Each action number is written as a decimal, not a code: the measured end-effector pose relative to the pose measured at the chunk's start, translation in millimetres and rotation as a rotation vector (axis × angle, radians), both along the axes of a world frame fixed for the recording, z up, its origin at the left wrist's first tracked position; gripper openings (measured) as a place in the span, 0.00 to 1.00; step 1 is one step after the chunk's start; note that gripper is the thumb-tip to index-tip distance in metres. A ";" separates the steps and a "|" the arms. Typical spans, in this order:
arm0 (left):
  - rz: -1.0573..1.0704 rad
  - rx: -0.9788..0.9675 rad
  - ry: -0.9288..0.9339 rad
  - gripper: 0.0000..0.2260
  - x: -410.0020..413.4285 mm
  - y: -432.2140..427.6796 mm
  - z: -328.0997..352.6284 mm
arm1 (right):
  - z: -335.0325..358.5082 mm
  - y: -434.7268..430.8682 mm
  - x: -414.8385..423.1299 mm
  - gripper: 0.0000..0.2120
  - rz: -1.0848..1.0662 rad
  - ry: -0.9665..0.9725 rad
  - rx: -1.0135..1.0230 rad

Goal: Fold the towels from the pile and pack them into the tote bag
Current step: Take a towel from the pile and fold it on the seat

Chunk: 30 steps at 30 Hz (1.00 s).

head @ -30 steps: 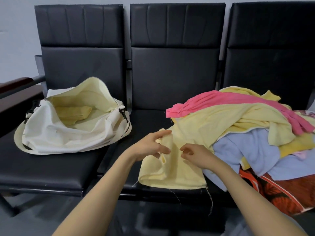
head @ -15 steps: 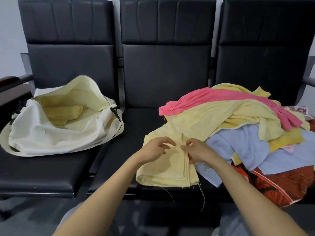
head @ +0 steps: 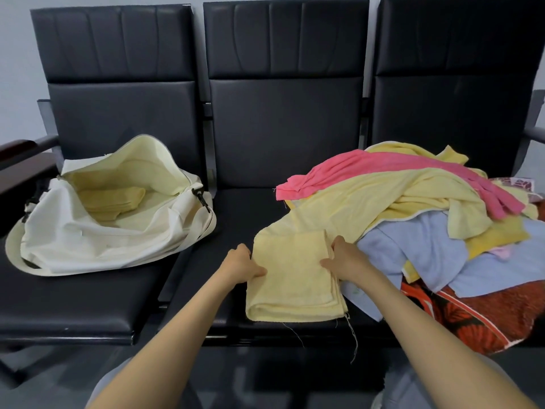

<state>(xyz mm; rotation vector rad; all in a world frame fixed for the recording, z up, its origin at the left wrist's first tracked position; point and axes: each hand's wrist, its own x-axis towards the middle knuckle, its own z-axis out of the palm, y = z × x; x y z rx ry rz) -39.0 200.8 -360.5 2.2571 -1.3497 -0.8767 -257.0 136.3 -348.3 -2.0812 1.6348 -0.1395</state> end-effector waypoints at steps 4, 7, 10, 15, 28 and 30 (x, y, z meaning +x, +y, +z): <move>0.000 0.037 0.045 0.17 3.3 -3.3 -9.0 | -3.3 5.4 5.2 0.28 -0.028 0.060 0.056; 0.021 0.049 0.084 0.16 3.4 -3.6 -9.1 | -2.7 5.6 6.2 0.25 -0.039 0.025 0.104; 0.032 0.070 0.120 0.17 2.7 -1.2 -8.2 | -4.3 3.4 7.2 0.25 -0.043 -0.038 0.148; 0.014 0.008 0.262 0.15 2.9 5.0 0.4 | 3.8 7.9 12.7 0.23 0.010 -0.035 0.135; -0.082 -0.545 0.735 0.19 16.1 25.7 43.6 | 35.7 2.3 -1.7 0.23 0.088 -1.003 0.331; -0.123 -0.566 0.725 0.25 19.2 27.5 45.3 | 37.4 1.2 -4.8 0.29 0.176 -0.966 0.294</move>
